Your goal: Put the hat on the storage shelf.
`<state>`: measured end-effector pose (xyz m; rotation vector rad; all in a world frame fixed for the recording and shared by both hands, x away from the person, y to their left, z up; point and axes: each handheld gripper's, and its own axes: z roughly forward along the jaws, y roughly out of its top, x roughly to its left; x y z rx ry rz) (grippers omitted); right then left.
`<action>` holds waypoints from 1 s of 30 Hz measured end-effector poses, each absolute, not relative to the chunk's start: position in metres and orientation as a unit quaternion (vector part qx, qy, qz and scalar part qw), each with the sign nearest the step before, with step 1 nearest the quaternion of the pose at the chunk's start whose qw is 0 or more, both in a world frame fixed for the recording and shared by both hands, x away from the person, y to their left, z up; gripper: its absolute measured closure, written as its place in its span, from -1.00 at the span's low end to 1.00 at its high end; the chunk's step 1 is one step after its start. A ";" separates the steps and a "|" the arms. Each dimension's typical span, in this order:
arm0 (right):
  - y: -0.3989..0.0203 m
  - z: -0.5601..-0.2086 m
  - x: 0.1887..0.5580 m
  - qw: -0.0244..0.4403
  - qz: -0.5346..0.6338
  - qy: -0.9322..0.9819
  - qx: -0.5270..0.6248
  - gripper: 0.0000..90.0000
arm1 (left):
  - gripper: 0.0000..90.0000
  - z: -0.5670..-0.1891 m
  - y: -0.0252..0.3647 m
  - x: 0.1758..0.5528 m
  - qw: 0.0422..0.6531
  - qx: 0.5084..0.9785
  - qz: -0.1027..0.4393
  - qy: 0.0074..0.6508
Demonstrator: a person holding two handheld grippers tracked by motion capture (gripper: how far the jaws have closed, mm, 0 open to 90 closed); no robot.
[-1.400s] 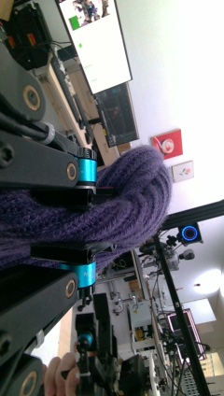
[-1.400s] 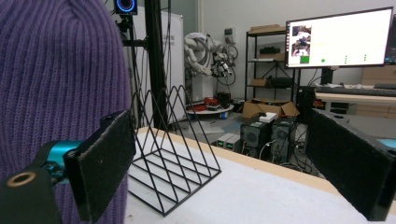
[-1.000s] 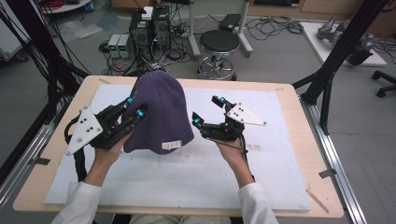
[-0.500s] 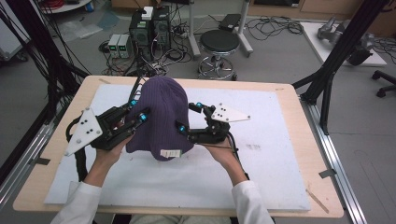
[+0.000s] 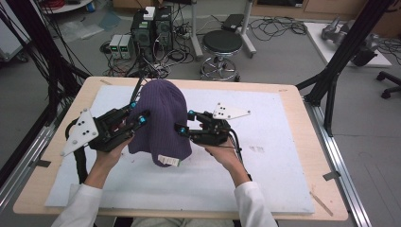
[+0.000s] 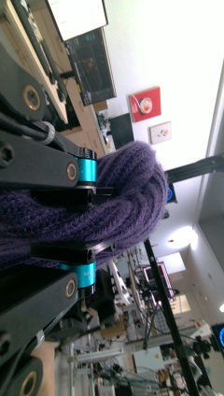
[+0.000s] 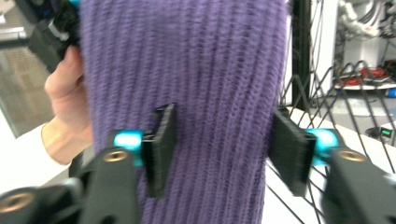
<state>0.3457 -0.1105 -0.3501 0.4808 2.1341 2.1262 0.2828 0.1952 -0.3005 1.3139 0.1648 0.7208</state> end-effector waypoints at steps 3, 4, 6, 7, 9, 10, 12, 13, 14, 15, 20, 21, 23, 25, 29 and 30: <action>-0.107 -0.348 0.341 0.064 0.678 0.714 0.163 0.52 | 0.73 -0.301 0.196 0.284 0.723 0.600 0.332 0.079; -0.106 -0.347 0.340 0.072 0.675 0.715 0.164 0.62 | 0.73 -0.302 0.197 0.285 0.722 0.600 0.334 0.082; -0.106 -0.345 0.337 0.092 0.672 0.715 0.171 0.73 | 0.73 -0.302 0.199 0.286 0.719 0.602 0.337 0.089; -0.106 -0.345 0.337 0.105 0.671 0.713 0.173 0.76 | 0.73 -0.302 0.200 0.286 0.717 0.603 0.338 0.092; -0.108 -0.343 0.335 0.130 0.669 0.709 0.181 0.80 | 0.73 -0.303 0.203 0.287 0.713 0.605 0.341 0.099; -0.109 -0.342 0.335 0.142 0.669 0.706 0.187 0.81 | 0.73 -0.303 0.205 0.288 0.710 0.606 0.343 0.105; -0.111 -0.340 0.334 0.162 0.669 0.698 0.197 0.82 | 0.73 -0.304 0.208 0.290 0.706 0.608 0.346 0.114; -0.113 -0.339 0.333 0.171 0.668 0.695 0.203 0.82 | 0.73 -0.304 0.210 0.291 0.703 0.609 0.348 0.120; -0.113 -0.339 0.333 0.179 0.668 0.691 0.209 0.82 | 0.73 -0.304 0.211 0.292 0.700 0.609 0.351 0.123; -0.114 -0.338 0.333 0.187 0.668 0.688 0.213 0.82 | 0.73 -0.305 0.212 0.293 0.697 0.610 0.354 0.128; -0.114 -0.337 0.330 0.223 0.661 0.679 0.229 0.83 | 0.73 -0.306 0.218 0.298 0.676 0.621 0.371 0.140; -0.114 -0.337 0.330 0.231 0.658 0.679 0.230 0.83 | 0.73 -0.306 0.218 0.299 0.672 0.623 0.374 0.143; -0.112 -0.337 0.330 0.242 0.655 0.677 0.233 0.83 | 0.73 -0.305 0.221 0.302 0.664 0.626 0.381 0.148; -0.111 -0.337 0.329 0.247 0.654 0.675 0.236 0.83 | 0.73 -0.304 0.224 0.306 0.658 0.629 0.385 0.153; -0.106 -0.336 0.328 0.257 0.650 0.673 0.240 0.83 | 0.73 -0.300 0.229 0.313 0.655 0.631 0.387 0.154; -0.104 -0.336 0.328 0.260 0.648 0.674 0.243 0.83 | 0.73 -0.298 0.230 0.316 0.653 0.632 0.388 0.154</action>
